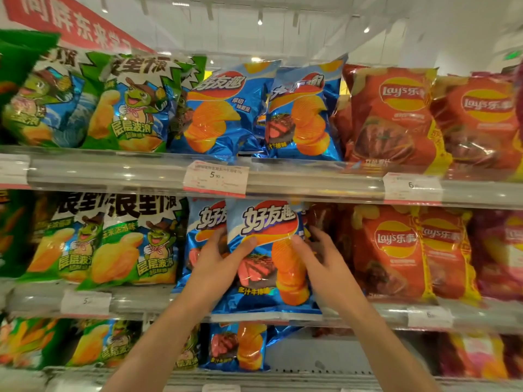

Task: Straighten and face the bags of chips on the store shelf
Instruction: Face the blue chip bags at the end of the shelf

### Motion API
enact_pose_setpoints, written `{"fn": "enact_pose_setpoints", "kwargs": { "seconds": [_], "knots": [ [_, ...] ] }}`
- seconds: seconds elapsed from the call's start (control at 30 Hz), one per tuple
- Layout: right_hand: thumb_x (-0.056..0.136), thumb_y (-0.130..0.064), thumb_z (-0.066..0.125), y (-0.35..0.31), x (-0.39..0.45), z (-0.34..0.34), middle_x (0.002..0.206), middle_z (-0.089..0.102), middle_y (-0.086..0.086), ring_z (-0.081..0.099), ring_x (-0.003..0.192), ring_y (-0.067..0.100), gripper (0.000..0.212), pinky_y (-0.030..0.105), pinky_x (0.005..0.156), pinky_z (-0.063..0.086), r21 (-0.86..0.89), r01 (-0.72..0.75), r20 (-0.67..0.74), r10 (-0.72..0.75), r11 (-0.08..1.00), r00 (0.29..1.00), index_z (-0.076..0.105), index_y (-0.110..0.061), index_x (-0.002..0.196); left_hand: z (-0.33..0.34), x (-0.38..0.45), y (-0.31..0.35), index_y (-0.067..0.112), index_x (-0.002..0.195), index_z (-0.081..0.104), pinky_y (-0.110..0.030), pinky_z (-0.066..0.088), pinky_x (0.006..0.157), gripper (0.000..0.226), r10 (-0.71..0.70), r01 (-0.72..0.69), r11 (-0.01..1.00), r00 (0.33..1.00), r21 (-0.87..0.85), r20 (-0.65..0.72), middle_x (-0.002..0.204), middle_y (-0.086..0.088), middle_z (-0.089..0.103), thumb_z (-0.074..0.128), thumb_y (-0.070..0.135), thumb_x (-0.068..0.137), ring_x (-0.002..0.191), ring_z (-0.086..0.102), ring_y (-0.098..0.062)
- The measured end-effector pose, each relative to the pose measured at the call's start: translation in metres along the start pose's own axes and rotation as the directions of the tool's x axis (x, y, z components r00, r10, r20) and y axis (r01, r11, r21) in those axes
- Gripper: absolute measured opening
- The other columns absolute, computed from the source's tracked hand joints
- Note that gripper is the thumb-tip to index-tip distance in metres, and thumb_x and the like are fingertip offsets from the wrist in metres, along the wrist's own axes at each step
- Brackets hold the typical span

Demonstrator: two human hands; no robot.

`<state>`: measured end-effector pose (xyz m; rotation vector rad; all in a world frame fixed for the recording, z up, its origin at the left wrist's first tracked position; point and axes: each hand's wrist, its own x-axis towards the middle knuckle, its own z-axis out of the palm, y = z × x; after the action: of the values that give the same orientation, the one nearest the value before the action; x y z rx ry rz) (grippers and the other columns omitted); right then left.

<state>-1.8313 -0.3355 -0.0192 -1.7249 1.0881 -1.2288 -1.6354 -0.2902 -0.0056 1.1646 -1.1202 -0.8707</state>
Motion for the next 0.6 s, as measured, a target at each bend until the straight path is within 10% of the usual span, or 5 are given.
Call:
{"fn": "enact_pose_setpoints", "kwargs": {
  "seconds": [0.17,0.4,0.6],
  "knots": [
    [0.094,-0.027,0.066,0.010,0.020,-0.012,0.097,0.072,-0.010,0.069,0.083,-0.002,0.035,0.017,0.072,0.052,0.048,0.025,-0.158,-0.017,0.999,0.987,0.050,-0.033,0.125,0.023,0.004,0.001,0.038,0.130,0.040,-0.009,0.051,0.077,0.051,0.088,-0.095,0.982,0.995,0.162,0.046,0.112,0.025,0.059,0.070,0.043,0.088,0.091,0.063,0.014],
    [0.090,-0.063,0.052,0.037,0.021,-0.013,0.094,0.068,0.006,0.065,0.075,0.017,0.033,0.047,0.071,0.058,-0.160,-0.090,-0.142,0.067,0.983,0.988,0.054,-0.039,0.113,0.019,-0.004,-0.024,0.027,0.141,0.050,-0.001,0.045,0.076,0.051,0.158,-0.182,0.900,0.983,0.397,0.093,0.127,0.020,0.056,0.068,0.027,0.094,0.107,0.059,0.003],
    [0.097,-0.030,0.061,0.014,0.006,-0.019,0.086,0.063,-0.018,0.063,0.067,-0.015,0.016,0.007,0.054,0.047,-0.094,-0.083,-0.105,0.073,0.992,0.992,0.049,-0.042,0.095,0.007,-0.008,-0.030,0.031,0.131,0.057,-0.009,0.050,0.083,0.037,0.149,-0.163,0.927,0.987,0.337,0.066,0.122,0.018,0.063,0.065,0.022,0.096,0.098,0.062,0.009]
  ]
}}
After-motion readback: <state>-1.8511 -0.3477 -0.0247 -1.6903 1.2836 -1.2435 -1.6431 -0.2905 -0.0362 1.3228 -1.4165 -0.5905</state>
